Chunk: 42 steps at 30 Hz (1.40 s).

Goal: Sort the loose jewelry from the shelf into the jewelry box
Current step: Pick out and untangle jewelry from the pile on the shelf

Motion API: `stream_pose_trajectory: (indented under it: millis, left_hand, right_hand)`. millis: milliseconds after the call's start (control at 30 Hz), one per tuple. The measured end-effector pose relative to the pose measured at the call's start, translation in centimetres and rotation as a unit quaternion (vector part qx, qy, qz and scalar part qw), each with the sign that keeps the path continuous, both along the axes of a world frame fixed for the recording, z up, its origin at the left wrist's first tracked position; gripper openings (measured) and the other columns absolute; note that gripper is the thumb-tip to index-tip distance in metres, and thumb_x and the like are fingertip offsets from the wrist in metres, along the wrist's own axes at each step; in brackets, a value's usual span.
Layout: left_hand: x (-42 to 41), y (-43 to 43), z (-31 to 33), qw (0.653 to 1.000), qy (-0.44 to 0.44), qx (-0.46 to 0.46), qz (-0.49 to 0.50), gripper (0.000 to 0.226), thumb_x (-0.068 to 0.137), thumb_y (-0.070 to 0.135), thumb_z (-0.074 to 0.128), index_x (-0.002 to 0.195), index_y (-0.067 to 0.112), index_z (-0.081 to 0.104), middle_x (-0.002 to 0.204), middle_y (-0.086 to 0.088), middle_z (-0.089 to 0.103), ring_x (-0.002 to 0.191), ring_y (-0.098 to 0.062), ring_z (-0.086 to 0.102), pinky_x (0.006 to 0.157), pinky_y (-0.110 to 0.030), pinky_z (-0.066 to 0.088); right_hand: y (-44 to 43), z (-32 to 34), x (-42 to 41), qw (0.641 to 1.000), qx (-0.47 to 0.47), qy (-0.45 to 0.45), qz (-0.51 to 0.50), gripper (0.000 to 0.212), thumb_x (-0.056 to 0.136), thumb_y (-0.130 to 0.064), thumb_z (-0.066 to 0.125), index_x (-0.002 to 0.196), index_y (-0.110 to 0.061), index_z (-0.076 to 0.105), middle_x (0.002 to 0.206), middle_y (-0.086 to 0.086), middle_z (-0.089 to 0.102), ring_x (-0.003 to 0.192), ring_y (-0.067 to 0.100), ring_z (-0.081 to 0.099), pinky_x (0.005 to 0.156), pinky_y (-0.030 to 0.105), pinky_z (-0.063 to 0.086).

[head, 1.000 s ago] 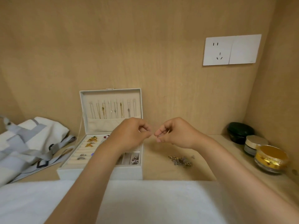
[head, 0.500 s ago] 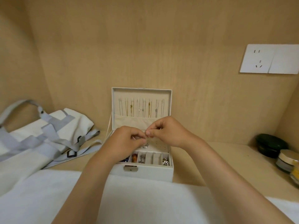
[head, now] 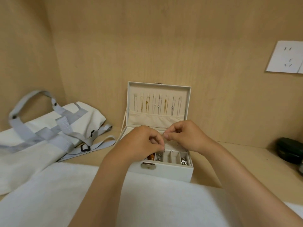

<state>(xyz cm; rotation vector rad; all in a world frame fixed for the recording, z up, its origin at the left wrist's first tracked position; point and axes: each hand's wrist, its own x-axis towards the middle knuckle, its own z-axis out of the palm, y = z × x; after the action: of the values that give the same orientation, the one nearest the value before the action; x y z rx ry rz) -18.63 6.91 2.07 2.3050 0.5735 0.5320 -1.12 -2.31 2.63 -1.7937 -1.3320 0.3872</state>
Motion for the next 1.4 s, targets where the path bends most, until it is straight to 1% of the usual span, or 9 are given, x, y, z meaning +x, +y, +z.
stream_pose_trajectory:
  millis: [233,467,600,733,833,967,1133,1267,1400]
  left_hand:
    - [-0.2,-0.3,0.1,0.999,0.007,-0.014,-0.03,0.009,0.081,0.025,0.081,0.08,0.033,0.078,0.075,0.012,0.074,0.068,0.004,0.065,0.069,-0.015,0.05]
    - [0.7,-1.2,-0.2,0.998,0.041,0.034,-0.03,0.004,0.078,0.034,0.081,0.082,0.035,0.079,0.078,0.019,0.073,0.079,0.004,0.066,0.084,-0.035,0.057]
    - [1.0,-1.6,-0.4,0.996,0.051,0.056,-0.036,0.008,0.076,0.042,0.081,0.082,0.037,0.079,0.077,0.022,0.072,0.078,0.004,0.066,0.082,-0.036,0.057]
    - [0.7,-1.7,0.0,0.999,0.019,0.037,-0.012,0.013,0.087,0.049,0.068,0.086,0.039,0.077,0.071,0.012,0.07,0.064,-0.001,0.062,0.072,-0.033,0.055]
    - [0.7,-1.0,0.2,0.998,-0.044,0.029,0.036,0.009,0.09,0.033,0.067,0.089,0.039,0.073,0.078,0.014,0.072,0.072,-0.004,0.066,0.075,-0.033,0.057]
    - [0.5,-1.2,0.4,0.998,-0.045,-0.04,0.002,0.015,0.086,0.016,0.073,0.09,0.031,0.073,0.077,0.005,0.075,0.072,-0.001,0.068,0.071,-0.013,0.048]
    - [0.5,-0.8,0.0,0.998,-0.022,0.04,0.04,0.012,0.087,0.029,0.073,0.088,0.04,0.074,0.078,0.024,0.067,0.075,0.008,0.058,0.069,-0.015,0.043]
    - [0.4,-0.3,-0.2,0.979,0.051,0.189,0.065,0.01,0.078,0.052,0.074,0.087,0.051,0.072,0.09,0.026,0.06,0.098,0.002,0.047,0.088,-0.028,0.043]
    - [0.8,-0.7,-0.2,0.981,0.064,0.17,0.062,0.009,0.077,0.048,0.079,0.081,0.041,0.077,0.088,0.021,0.066,0.095,-0.002,0.054,0.083,-0.028,0.048]
  right_hand:
    - [0.1,0.0,0.0,1.0,0.003,-0.01,0.011,0.009,0.085,-0.008,0.076,0.09,-0.014,0.08,0.078,-0.006,0.074,0.062,-0.009,0.059,0.062,0.005,0.042]
    - [-0.1,0.2,0.2,0.999,-0.007,-0.041,0.02,0.013,0.087,-0.01,0.075,0.091,-0.022,0.08,0.076,-0.013,0.071,0.072,-0.008,0.06,0.069,0.004,0.042]
    - [-0.4,0.5,0.3,0.999,-0.011,-0.034,0.018,0.016,0.08,-0.008,0.081,0.087,-0.021,0.076,0.067,-0.012,0.065,0.06,-0.006,0.057,0.064,0.008,0.044]
    - [-0.5,0.4,0.6,0.998,-0.013,-0.053,0.025,0.011,0.079,-0.009,0.081,0.083,-0.02,0.08,0.08,-0.001,0.076,0.071,0.006,0.064,0.072,0.02,0.051]
    - [-0.5,0.4,1.0,0.998,-0.006,-0.057,0.024,0.013,0.083,-0.012,0.079,0.093,-0.02,0.081,0.088,-0.004,0.077,0.087,0.012,0.069,0.084,0.023,0.052]
    - [-0.6,0.5,1.4,0.998,0.004,-0.051,0.021,0.016,0.083,-0.012,0.079,0.096,-0.021,0.081,0.089,-0.007,0.077,0.088,0.003,0.068,0.08,0.013,0.048]
    - [-0.8,0.6,1.3,0.999,0.011,-0.043,0.019,0.017,0.084,-0.009,0.078,0.095,-0.022,0.078,0.078,-0.011,0.069,0.072,-0.007,0.061,0.071,0.006,0.043]
    - [-0.7,0.5,1.1,0.999,0.0,-0.04,0.016,0.017,0.084,-0.01,0.078,0.094,-0.023,0.078,0.077,-0.011,0.067,0.073,-0.001,0.061,0.075,0.009,0.047]
    - [-0.7,0.4,1.0,0.999,-0.002,-0.05,0.021,0.017,0.084,-0.01,0.077,0.09,-0.027,0.077,0.08,-0.01,0.069,0.076,0.0,0.062,0.077,0.012,0.048]
